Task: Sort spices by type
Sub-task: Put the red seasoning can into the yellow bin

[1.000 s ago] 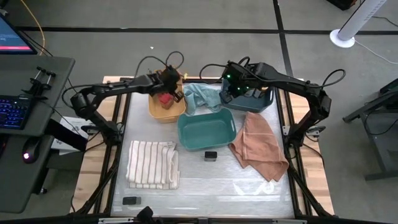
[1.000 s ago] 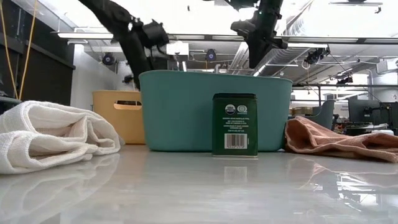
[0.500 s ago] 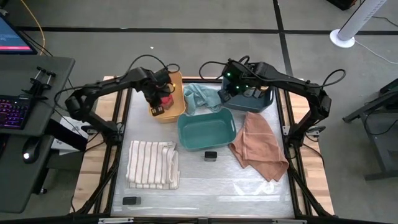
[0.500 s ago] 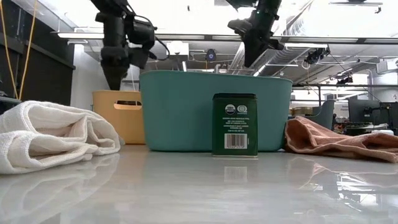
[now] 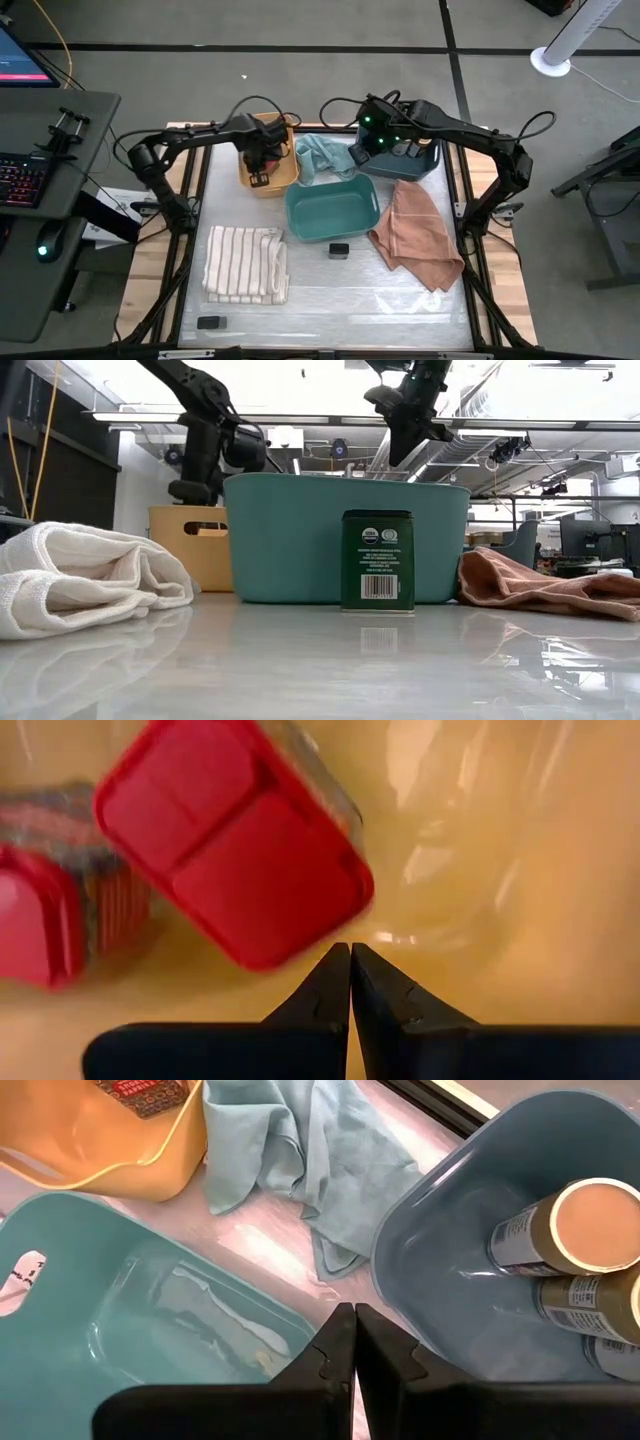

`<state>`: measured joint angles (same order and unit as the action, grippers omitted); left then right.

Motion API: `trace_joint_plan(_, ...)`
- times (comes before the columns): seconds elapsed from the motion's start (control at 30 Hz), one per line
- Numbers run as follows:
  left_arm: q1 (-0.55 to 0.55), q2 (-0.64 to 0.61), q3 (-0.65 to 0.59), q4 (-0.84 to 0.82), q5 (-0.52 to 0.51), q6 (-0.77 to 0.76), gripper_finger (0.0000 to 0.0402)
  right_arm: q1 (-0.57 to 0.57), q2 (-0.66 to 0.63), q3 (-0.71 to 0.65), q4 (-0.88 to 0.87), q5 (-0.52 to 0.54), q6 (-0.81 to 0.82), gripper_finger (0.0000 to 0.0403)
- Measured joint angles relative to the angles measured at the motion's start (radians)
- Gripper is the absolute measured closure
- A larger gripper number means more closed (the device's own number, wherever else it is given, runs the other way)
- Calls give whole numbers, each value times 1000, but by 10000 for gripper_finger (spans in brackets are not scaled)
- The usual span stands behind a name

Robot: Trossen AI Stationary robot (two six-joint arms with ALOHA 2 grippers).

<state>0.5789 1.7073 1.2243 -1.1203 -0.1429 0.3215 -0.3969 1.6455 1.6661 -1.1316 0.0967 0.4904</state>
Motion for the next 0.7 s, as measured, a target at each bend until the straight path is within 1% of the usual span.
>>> trace_joint_plan(0.27,0,15,0,170,-5,5,402,0,0,0,0,0,0,403)
trace_joint_plan(0.5,6,15,0,331,-125,-3,401,0,0,0,0,0,0,403)
trace_joint_plan(0.7,37,15,0,404,-159,-55,402,0,0,0,0,1,0,403)
